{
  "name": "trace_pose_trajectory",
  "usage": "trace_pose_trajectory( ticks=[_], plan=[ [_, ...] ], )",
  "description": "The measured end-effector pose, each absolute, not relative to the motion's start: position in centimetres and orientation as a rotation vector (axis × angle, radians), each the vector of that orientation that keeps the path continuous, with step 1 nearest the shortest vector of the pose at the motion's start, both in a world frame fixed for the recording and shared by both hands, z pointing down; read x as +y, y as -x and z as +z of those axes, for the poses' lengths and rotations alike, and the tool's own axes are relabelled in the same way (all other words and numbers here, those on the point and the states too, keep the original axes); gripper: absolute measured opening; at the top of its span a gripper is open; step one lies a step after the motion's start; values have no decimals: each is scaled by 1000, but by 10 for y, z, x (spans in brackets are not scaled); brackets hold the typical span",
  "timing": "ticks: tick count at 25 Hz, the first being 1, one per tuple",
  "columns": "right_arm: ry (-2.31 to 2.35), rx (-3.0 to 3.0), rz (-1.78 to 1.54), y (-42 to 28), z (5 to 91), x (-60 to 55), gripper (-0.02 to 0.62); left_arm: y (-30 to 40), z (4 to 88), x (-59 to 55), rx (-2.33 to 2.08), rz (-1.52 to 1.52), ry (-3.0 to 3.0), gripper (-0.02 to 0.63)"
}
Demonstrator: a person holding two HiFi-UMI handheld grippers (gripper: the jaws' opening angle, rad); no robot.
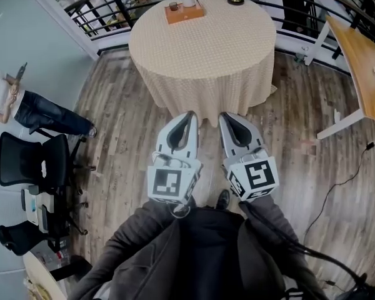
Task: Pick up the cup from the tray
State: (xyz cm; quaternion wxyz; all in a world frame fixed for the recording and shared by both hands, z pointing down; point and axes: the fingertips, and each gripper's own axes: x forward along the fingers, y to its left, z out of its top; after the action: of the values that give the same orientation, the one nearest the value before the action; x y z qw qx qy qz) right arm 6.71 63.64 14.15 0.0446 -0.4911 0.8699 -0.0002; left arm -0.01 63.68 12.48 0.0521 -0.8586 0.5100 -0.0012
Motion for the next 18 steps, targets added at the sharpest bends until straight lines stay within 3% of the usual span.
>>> trace_pose_trajectory(
  ticks=[18],
  plan=[
    [1479, 2715, -88, -83, 172, 609, 8, -15, 154, 615, 1625, -27, 2637, 3]
  ],
)
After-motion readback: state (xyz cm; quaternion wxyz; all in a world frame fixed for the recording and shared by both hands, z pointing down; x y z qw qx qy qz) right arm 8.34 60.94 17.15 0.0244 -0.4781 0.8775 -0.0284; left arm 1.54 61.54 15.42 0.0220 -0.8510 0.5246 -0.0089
